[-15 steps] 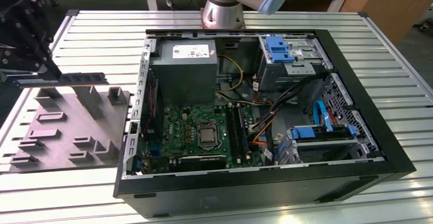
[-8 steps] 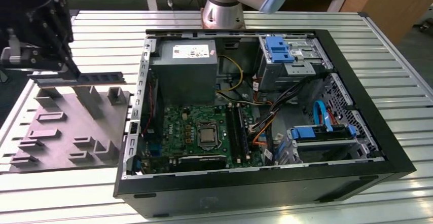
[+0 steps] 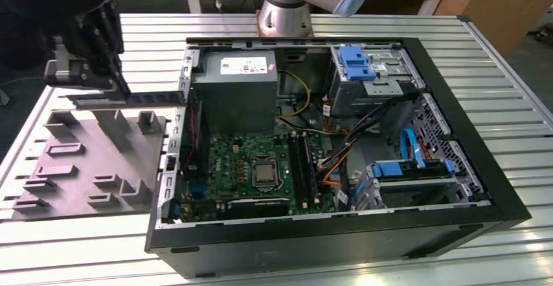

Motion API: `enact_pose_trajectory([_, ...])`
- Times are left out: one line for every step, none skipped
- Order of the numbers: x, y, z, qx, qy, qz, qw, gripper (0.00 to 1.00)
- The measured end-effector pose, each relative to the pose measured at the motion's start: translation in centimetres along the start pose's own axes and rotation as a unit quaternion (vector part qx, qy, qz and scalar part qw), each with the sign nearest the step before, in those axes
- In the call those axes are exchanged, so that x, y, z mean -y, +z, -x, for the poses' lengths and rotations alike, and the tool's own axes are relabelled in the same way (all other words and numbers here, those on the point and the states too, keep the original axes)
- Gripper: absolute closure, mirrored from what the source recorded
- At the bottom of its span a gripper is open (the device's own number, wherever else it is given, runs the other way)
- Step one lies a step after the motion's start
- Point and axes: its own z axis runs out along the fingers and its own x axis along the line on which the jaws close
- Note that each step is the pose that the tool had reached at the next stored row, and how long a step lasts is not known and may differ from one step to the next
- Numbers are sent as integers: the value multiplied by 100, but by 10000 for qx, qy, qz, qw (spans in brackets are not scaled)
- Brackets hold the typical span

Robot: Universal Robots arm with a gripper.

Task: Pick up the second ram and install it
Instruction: 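Pick up the second ram and move it above second insertion slot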

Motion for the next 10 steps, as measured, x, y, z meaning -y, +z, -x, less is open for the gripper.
enact_pose_trajectory([39, -1, 0, 0, 0, 0, 10000, 89])
enact_pose_trajectory([78, -2, 1, 0, 0, 0, 10000, 89])
enact_pose_trajectory([120, -3, 1, 0, 0, 0, 10000, 89])
enact_pose_trajectory([162, -4, 1, 0, 0, 0, 10000, 89])
enact_pose_trajectory([203, -5, 1, 1, 0, 0, 10000, 89])
enact_pose_trajectory([243, -7, 1, 0, 0, 0, 10000, 89])
enact_pose_trajectory([285, -8, 2, 0, 0, 0, 10000, 89])
enact_pose_trajectory([326, -9, 2, 0, 0, 0, 10000, 89])
enact_pose_trajectory([365, -10, 2, 1, 0, 0, 10000, 89])
enact_pose_trajectory([400, -11, 2, 0, 0, 0, 10000, 89])
